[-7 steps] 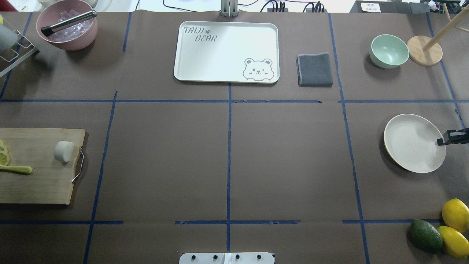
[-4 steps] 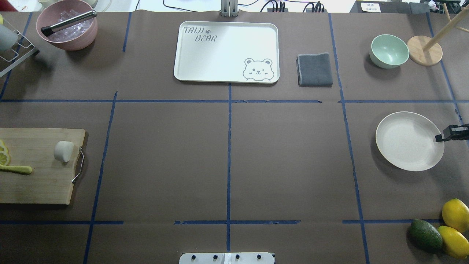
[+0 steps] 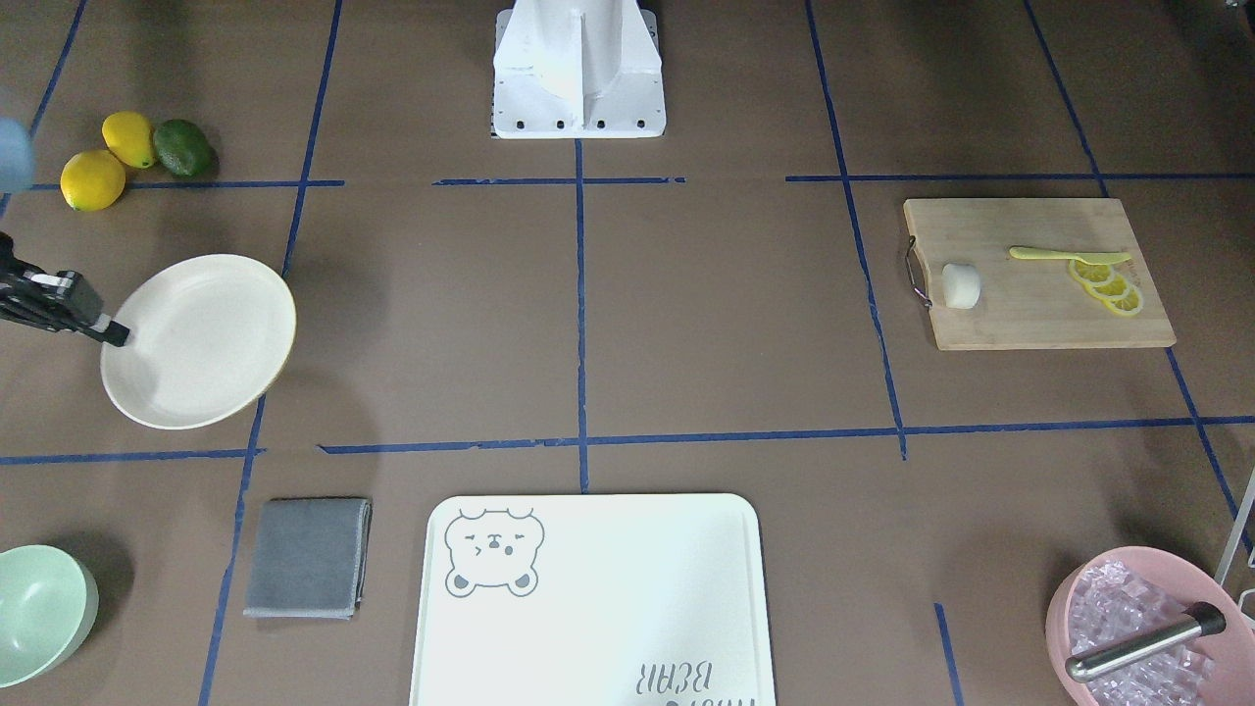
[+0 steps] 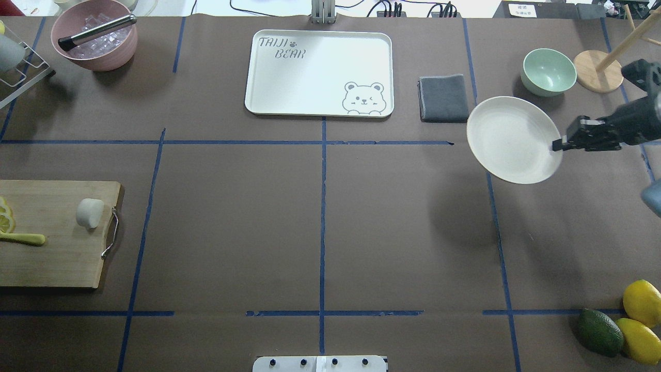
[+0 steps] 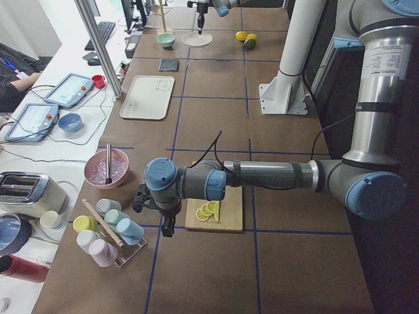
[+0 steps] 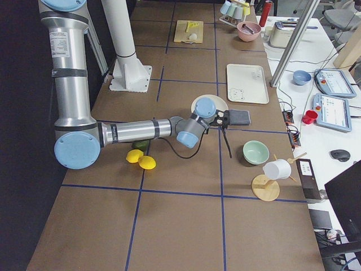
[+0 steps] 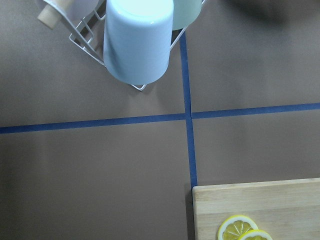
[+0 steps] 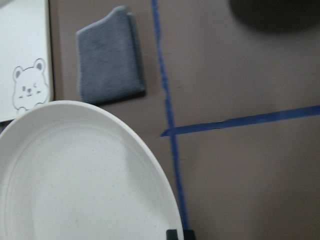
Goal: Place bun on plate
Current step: 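Lift the white plate with the right gripper and carry it toward the table center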
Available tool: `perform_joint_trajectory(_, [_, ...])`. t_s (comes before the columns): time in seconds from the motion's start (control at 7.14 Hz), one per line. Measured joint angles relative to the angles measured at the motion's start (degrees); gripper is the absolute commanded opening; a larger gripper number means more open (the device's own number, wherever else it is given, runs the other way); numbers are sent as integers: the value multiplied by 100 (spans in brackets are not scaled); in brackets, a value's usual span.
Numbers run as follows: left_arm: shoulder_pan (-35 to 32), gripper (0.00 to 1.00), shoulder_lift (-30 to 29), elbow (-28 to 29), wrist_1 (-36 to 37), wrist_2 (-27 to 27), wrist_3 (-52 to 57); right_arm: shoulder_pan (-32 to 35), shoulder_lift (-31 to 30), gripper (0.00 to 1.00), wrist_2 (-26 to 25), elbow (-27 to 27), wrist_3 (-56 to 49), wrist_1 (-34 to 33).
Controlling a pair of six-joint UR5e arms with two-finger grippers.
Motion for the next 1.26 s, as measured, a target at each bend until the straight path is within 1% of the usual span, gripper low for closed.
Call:
perform_joint_trajectory(0.28, [0, 100, 36, 0, -9, 0, 0, -897, 793, 0, -662, -4, 1135, -108])
perform_joint_trajectory(0.42, [1, 100, 49, 0, -14, 0, 0, -1364, 1172, 0, -1111, -13, 1562, -325])
perform_joint_trajectory(0.7, [2, 100, 56, 5, -18, 0, 0, -2292, 1852, 0, -2198, -24, 1879, -1045])
perform_joint_trajectory(0.84, [2, 100, 57, 10, -21, 0, 0, -2687, 2050, 0, -2667, -20, 1929, -1336])
perform_joint_trajectory(0.98, [2, 100, 55, 20, -22, 0, 0, -2989, 2133, 0, -3036, -10, 1946, -1482])
perform_joint_trajectory(1.12, [2, 100, 52, 29, -22, 0, 0, -3141, 2143, 1, -3227, 5, 1947, -1539])
perform_joint_trajectory(1.26, [2, 100, 52, 32, -25, 0, 0, -3193, 2108, 3, -3296, 29, 1943, -1567])
